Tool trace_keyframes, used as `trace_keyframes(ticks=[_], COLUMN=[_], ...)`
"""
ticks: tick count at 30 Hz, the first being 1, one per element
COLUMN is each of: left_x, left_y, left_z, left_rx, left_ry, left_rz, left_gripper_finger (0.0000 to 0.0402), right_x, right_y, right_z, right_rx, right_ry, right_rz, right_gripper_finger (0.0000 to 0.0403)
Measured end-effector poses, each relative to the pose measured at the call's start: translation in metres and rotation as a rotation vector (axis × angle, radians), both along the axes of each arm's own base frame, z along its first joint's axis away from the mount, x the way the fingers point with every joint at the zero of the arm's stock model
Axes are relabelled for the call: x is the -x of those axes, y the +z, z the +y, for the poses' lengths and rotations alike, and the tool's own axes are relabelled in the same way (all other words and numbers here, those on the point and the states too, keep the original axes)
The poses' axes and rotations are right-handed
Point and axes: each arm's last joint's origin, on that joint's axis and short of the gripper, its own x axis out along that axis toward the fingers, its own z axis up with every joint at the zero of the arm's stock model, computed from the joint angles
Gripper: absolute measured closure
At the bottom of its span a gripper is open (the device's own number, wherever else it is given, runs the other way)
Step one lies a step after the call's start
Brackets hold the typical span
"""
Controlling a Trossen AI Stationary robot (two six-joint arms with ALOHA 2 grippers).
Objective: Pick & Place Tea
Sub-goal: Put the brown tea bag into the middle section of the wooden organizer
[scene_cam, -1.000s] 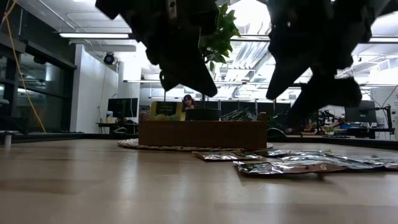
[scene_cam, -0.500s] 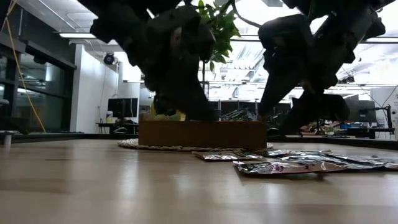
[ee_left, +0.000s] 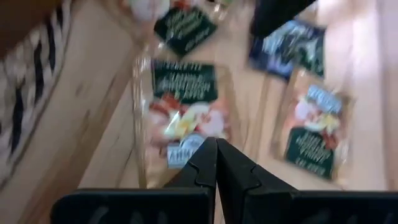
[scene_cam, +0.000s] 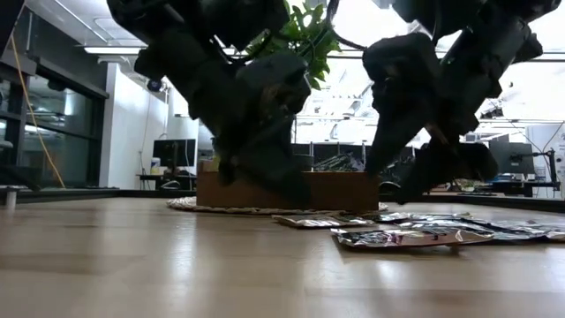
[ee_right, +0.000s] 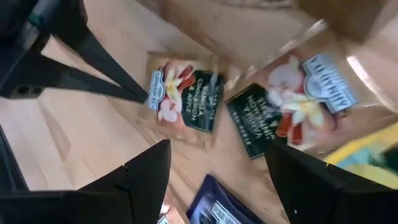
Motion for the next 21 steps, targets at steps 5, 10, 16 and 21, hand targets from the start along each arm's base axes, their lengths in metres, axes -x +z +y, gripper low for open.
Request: trace_keyframes(ticks=[5, 10, 16, 21], left_x=[0.003, 0.002, 0.000, -0.001], left_y=[-0.003, -0.015, -0.032, -0.034], left_z=[-0.002, -0.001, -0.003, -0.006], left_rx=[-0.019, -0.032, 0.006, 0.036], left_ry=[0.006, 0.020, 0.028, 0.020], left_rz=[0.036, 0.078, 0.108, 0.103], left_gripper_finger=[0.0402, 0.0401, 0.0401, 0.0401], right_x=[-0.009, -0.015, -0.016, -0.019], right_y=[-0.013, -0.023, -0.024, -0.023], right_z=[0.004, 0.006, 0.004, 0.004], right_rx=[-0.048, -0.058, -0.049, -0.044], right_ry=[0.003, -0.007, -0.025, -0.020], right_rz=[-0.025, -0.031, -0.029, -0.035], right_gripper_finger=[0.0147, 0.0147, 0.0147, 0.0147])
